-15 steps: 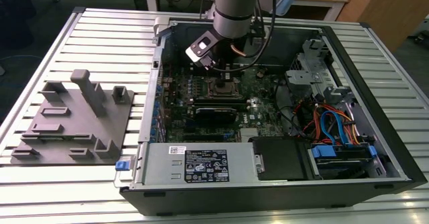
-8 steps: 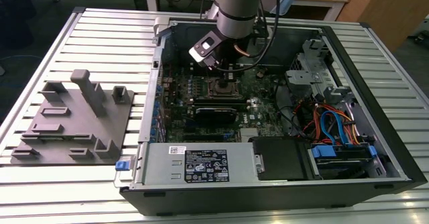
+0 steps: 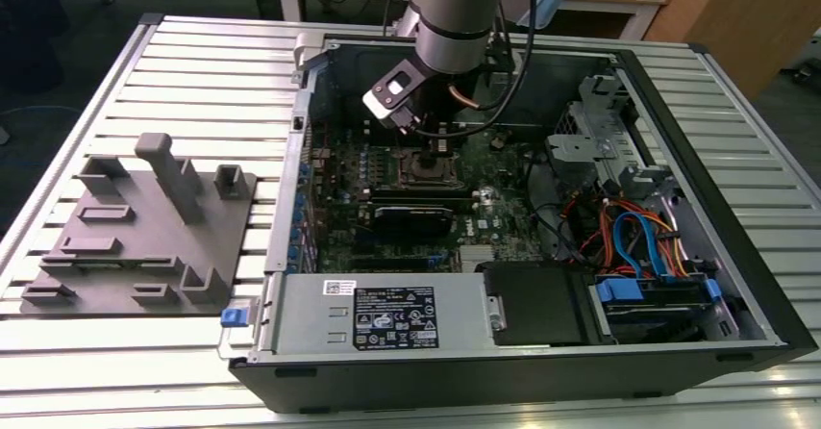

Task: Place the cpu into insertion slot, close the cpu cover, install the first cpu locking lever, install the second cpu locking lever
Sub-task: 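Install the first cpu locking lever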

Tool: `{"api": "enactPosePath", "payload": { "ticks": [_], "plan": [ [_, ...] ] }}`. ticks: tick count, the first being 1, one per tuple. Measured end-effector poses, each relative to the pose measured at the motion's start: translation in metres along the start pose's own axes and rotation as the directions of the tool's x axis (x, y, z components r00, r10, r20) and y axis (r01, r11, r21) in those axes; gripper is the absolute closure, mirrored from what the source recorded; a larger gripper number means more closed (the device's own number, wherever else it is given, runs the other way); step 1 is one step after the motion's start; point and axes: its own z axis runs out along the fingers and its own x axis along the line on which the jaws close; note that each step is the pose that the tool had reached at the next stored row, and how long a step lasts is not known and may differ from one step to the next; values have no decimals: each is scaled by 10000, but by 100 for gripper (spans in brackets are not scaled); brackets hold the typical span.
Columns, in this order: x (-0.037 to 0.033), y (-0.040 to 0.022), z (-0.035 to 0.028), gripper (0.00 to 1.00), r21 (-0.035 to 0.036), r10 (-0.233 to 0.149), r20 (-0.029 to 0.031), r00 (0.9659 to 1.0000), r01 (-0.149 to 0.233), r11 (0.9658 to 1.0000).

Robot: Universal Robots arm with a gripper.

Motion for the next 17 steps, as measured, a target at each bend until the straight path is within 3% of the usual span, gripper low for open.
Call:
{"api": "enactPosePath", "payload": {
  "ticks": [10,17],
  "plan": [
    [0,3,-9,90,1,0,2,10000,0,10000],
    [2,1,-102,90,0,0,-1,10000,0,10000]
  ]
}}
